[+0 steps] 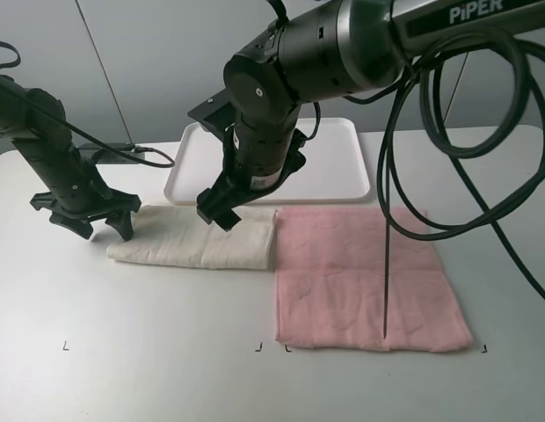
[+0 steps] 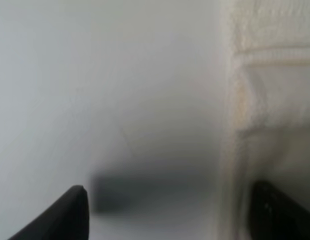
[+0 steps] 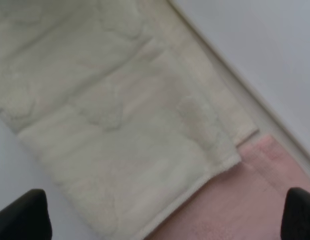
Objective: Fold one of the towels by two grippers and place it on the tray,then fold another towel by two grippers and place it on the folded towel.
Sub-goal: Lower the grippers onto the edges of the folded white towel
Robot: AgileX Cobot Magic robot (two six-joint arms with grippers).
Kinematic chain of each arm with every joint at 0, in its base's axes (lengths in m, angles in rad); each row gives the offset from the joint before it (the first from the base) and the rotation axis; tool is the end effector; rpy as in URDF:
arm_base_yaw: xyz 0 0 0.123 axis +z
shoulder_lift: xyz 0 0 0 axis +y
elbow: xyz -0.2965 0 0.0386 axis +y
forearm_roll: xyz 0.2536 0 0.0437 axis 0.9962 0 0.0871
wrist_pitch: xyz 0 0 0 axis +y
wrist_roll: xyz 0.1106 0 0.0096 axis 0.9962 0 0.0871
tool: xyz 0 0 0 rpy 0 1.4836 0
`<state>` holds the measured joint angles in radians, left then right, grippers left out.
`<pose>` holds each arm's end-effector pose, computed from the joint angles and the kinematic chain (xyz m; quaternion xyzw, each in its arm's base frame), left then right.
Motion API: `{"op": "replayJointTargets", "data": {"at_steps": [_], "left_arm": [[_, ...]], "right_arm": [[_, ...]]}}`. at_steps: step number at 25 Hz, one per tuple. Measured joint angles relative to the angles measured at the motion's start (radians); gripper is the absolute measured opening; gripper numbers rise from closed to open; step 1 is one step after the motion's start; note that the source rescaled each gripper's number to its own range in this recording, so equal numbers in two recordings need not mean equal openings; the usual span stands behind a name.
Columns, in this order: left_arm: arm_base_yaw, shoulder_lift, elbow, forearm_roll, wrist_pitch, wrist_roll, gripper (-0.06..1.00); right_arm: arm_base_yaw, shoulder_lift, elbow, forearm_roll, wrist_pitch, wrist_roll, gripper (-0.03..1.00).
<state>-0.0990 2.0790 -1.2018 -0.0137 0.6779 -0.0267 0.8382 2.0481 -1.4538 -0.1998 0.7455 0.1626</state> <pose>0.3831 -0.0390 0.0857 0.0310 0.9982 -0.0078 0.0510 0.3057 0.3175 0.1587 -0.3837 0.9065 0.0068 0.1759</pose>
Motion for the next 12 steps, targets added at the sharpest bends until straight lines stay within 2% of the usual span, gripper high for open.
{"op": "replayJointTargets", "data": {"at_steps": [12], "left_arm": [[0.000, 0.012, -0.008, 0.024, 0.050, -0.016, 0.85]], "right_arm": [[0.000, 0.029, -0.005, -0.008, 0.006, -0.014, 1.00]]}}
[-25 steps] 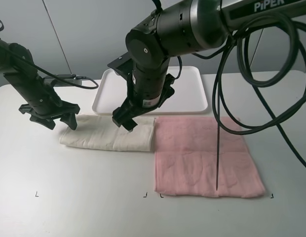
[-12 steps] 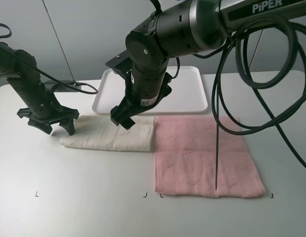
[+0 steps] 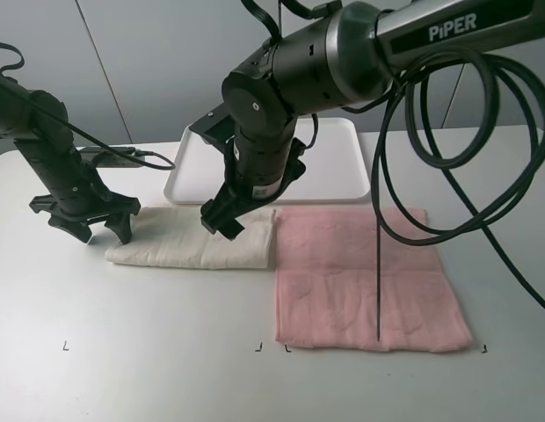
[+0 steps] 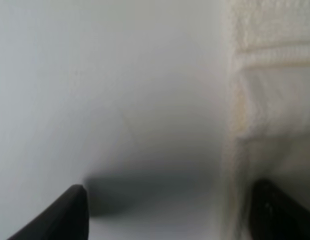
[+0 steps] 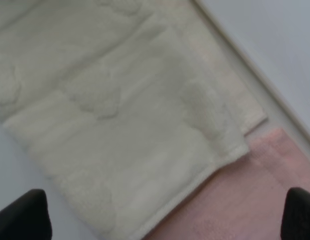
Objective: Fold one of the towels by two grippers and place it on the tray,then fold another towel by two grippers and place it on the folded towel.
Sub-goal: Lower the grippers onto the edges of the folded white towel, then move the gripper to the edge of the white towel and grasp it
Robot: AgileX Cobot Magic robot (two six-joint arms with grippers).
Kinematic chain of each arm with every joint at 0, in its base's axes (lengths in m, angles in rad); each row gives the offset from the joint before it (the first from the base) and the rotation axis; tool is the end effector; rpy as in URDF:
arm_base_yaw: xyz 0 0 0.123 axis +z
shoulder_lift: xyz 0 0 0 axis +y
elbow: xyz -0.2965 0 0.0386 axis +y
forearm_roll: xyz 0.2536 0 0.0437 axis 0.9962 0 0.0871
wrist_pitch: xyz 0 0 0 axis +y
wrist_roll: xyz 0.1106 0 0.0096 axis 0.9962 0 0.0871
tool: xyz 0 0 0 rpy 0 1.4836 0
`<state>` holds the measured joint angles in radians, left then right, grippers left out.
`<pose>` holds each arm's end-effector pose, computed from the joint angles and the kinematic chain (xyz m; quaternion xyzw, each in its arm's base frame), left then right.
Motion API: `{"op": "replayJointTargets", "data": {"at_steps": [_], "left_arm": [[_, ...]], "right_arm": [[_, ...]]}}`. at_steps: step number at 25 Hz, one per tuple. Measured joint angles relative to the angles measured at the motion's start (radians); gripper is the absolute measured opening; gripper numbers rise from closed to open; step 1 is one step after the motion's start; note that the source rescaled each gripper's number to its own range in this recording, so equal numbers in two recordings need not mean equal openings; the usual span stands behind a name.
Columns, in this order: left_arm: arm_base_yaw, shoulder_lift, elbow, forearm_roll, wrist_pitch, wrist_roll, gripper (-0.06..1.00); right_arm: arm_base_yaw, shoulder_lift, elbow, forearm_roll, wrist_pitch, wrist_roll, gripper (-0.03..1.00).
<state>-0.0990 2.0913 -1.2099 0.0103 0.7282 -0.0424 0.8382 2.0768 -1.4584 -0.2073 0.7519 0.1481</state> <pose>0.3795 -0.0369 0.0823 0.0320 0.9992 0.0018 0.0244 0.3070 0.3179 0.1472 -0.3938 0.9045 -0.0036 0.1638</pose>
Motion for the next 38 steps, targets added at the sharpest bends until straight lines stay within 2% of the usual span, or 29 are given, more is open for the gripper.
{"op": "replayJointTargets", "data": {"at_steps": [8, 14, 17, 20, 32, 38], "left_arm": [[0.000, -0.004, 0.018, 0.023, 0.027, 0.006, 0.85], [0.015, -0.017, 0.028, 0.044, 0.045, 0.008, 0.85], [0.031, -0.030, 0.035, 0.069, 0.066, 0.010, 0.85], [0.038, -0.039, 0.039, 0.093, 0.075, 0.010, 0.85], [0.038, -0.041, 0.039, 0.099, 0.077, 0.012, 0.85], [0.038, -0.041, 0.039, 0.099, 0.077, 0.012, 0.85]], "right_arm": [[-0.009, 0.051, -0.062, 0.015, 0.069, 0.007, 1.00], [-0.030, 0.088, -0.094, 0.119, 0.084, -0.012, 1.00], [-0.044, 0.108, -0.112, 0.194, 0.084, -0.035, 1.00], [-0.055, 0.117, -0.122, 0.226, 0.082, -0.041, 1.00], [-0.089, 0.169, -0.124, 0.408, 0.041, -0.055, 1.00], [-0.089, 0.206, -0.124, 0.438, 0.003, -0.056, 1.00]]}}
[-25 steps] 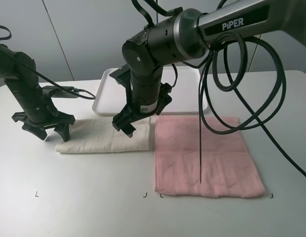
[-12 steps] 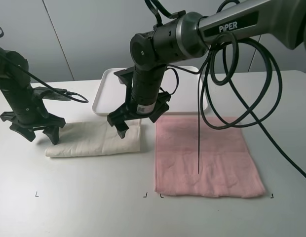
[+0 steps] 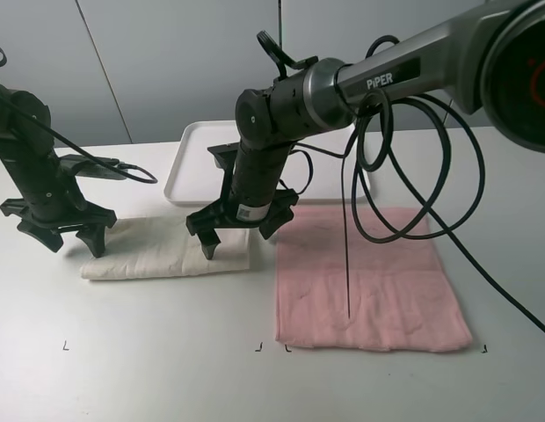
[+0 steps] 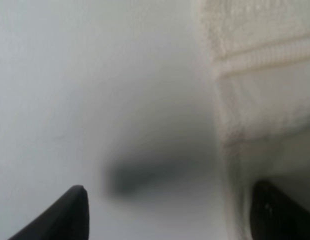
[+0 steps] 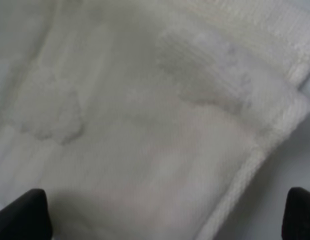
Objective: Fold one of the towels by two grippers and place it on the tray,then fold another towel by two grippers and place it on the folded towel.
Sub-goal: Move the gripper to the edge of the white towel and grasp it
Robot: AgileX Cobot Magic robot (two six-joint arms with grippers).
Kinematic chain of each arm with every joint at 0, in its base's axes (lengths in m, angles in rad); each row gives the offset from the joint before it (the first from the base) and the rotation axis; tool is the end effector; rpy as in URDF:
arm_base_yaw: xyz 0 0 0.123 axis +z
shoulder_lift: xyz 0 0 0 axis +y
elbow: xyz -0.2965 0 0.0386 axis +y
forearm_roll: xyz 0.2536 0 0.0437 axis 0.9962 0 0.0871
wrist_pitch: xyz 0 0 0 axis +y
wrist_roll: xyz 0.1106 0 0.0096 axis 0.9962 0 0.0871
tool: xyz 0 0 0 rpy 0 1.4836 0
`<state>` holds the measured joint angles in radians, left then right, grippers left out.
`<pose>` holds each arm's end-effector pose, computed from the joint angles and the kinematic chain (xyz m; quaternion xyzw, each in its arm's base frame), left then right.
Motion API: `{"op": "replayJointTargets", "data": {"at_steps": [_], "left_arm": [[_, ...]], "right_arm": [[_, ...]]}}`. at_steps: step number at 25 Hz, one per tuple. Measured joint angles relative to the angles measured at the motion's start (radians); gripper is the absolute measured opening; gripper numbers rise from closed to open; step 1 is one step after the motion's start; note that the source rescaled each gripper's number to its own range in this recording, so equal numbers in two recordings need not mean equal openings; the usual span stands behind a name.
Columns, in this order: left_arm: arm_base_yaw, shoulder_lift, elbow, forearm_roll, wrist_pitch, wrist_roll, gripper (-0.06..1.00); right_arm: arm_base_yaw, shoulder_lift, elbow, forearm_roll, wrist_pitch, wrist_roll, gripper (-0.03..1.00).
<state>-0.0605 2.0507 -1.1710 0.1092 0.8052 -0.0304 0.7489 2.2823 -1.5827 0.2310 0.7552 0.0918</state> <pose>0.3636 -0.0133 0.0900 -0.0534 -0.9977 -0.0394 0.0117 0.3313 0.3317 0.0854 -0.2474 0.9597 0.1206 0.0564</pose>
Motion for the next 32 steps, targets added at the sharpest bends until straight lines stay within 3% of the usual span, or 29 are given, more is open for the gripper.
{"op": "replayJointTargets", "data": {"at_steps": [4, 9, 26, 28, 32], "left_arm": [[0.000, 0.000, 0.000, 0.000, 0.000, 0.000, 0.85], [0.000, 0.000, 0.000, 0.000, -0.006, 0.002, 0.85], [0.000, 0.000, 0.000, 0.000, -0.015, 0.005, 0.85], [0.000, 0.000, 0.000, 0.000, -0.019, 0.007, 0.85], [0.000, 0.000, 0.000, 0.000, -0.019, 0.009, 0.85]], "right_arm": [[0.000, 0.000, 0.000, 0.031, -0.025, 0.000, 0.99], [0.000, 0.000, 0.000, 0.042, -0.031, 0.000, 0.82], [0.000, 0.026, -0.004, 0.018, -0.044, -0.007, 0.78], [0.000, 0.027, -0.004, 0.018, -0.044, -0.007, 0.70], [0.000, 0.033, -0.004, 0.016, -0.047, -0.007, 0.40]]}}
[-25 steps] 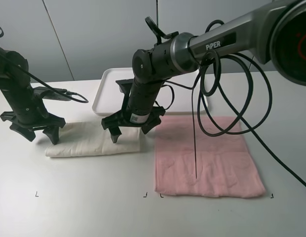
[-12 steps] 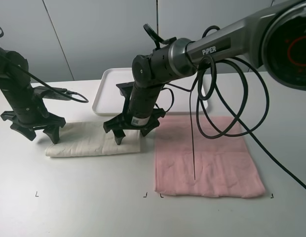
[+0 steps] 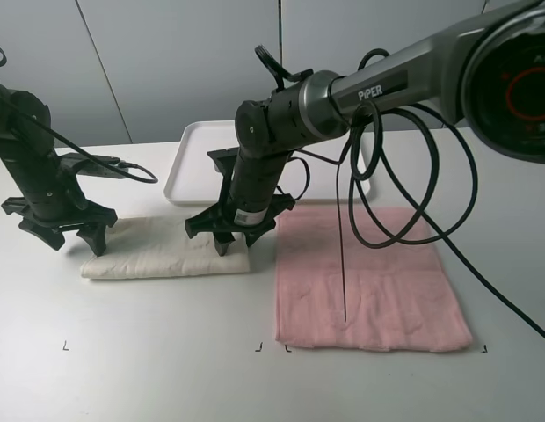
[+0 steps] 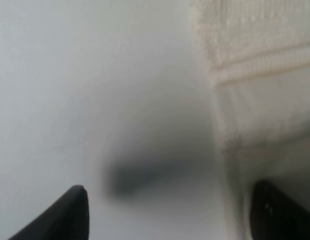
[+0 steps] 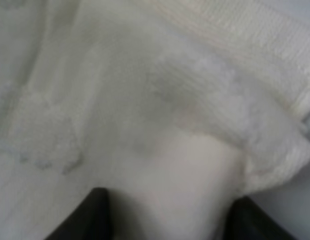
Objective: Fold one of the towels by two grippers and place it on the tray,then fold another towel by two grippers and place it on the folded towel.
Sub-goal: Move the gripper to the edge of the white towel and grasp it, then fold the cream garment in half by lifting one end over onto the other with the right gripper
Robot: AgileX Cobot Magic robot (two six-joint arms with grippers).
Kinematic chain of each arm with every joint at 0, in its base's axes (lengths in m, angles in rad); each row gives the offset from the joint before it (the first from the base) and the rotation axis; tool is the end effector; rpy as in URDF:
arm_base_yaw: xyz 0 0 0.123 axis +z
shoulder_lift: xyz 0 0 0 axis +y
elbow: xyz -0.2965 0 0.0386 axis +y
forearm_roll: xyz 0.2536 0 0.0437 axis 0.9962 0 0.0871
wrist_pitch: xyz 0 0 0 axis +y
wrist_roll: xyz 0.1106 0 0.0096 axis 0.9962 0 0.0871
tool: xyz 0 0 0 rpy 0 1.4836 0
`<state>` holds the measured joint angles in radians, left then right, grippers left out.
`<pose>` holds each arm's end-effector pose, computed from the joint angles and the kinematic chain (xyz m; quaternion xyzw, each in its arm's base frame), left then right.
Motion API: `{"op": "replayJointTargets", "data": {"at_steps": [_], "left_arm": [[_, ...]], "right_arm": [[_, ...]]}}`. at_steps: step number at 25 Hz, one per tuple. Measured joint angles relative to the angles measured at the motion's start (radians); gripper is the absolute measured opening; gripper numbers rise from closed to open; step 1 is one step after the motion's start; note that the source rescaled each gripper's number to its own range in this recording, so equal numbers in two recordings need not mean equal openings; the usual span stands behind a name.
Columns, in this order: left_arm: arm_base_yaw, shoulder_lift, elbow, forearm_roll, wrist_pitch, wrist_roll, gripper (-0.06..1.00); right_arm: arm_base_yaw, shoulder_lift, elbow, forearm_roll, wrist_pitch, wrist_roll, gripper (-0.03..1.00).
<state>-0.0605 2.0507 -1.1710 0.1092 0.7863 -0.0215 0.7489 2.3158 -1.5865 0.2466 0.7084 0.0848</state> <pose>0.3657 -0.0136 0.0899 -0.0582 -0.9976 -0.0386 0.0024 0.3345 0.3350 0.0718 -0.2421 0.9599 0.1263 0.0634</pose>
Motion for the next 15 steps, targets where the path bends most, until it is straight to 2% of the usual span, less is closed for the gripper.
{"op": "replayJointTargets", "data": {"at_steps": [4, 15], "left_arm": [[0.000, 0.000, 0.000, -0.002, -0.004, 0.001, 0.85], [0.000, 0.000, 0.000, -0.002, -0.004, 0.001, 0.85]], "right_arm": [[0.000, 0.000, 0.000, 0.002, -0.001, -0.010, 0.04], [0.000, -0.039, 0.000, 0.004, 0.006, -0.022, 0.03]]}}
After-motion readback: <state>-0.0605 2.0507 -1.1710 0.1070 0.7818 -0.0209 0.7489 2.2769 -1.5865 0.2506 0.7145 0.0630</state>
